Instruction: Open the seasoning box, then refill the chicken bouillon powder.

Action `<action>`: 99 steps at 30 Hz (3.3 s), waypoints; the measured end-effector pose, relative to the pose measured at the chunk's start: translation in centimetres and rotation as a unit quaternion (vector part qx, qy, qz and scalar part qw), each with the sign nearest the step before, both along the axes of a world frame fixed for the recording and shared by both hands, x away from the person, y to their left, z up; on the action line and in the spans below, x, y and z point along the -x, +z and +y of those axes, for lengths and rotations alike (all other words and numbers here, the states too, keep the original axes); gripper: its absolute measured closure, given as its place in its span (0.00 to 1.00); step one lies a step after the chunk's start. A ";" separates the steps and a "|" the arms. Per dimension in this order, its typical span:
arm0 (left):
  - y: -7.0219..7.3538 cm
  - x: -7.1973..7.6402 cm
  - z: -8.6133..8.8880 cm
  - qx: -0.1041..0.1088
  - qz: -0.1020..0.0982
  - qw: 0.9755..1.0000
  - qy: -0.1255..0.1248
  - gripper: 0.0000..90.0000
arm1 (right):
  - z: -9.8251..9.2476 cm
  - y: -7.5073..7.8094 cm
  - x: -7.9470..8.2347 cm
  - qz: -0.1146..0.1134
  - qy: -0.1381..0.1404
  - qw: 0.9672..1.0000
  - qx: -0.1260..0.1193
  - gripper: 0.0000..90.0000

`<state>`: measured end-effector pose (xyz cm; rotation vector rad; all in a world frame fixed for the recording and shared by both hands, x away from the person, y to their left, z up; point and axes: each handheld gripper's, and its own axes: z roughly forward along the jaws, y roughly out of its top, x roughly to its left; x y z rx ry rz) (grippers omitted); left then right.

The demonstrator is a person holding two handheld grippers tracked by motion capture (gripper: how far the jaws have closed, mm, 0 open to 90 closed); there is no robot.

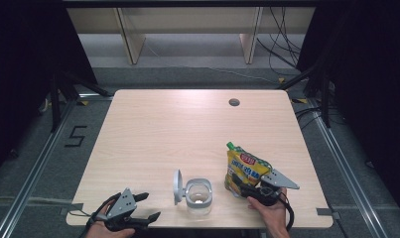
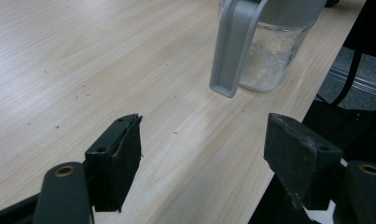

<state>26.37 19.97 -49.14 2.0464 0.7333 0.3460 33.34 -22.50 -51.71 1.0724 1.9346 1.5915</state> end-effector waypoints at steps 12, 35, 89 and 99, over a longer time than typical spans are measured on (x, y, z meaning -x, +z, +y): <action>-0.1 -0.2 -0.2 0.003 0.001 1.000 0.003 0.30 | 0.0 0.0 -0.9 -0.031 -0.004 0.999 -0.008 0.43; 0.2 -0.2 0.2 -0.012 -0.002 1.000 -0.005 0.29 | 0.0 1.9 -0.3 -0.016 0.003 1.000 -0.002 0.61; 0.1 0.1 0.1 -0.006 -0.003 1.000 0.001 0.29 | 4.3 8.8 7.9 -0.224 0.096 0.868 0.434 0.64; 0.1 0.0 0.2 -0.012 -0.006 1.000 -0.001 0.29 | 5.1 8.4 8.2 -0.257 0.092 0.827 0.492 0.64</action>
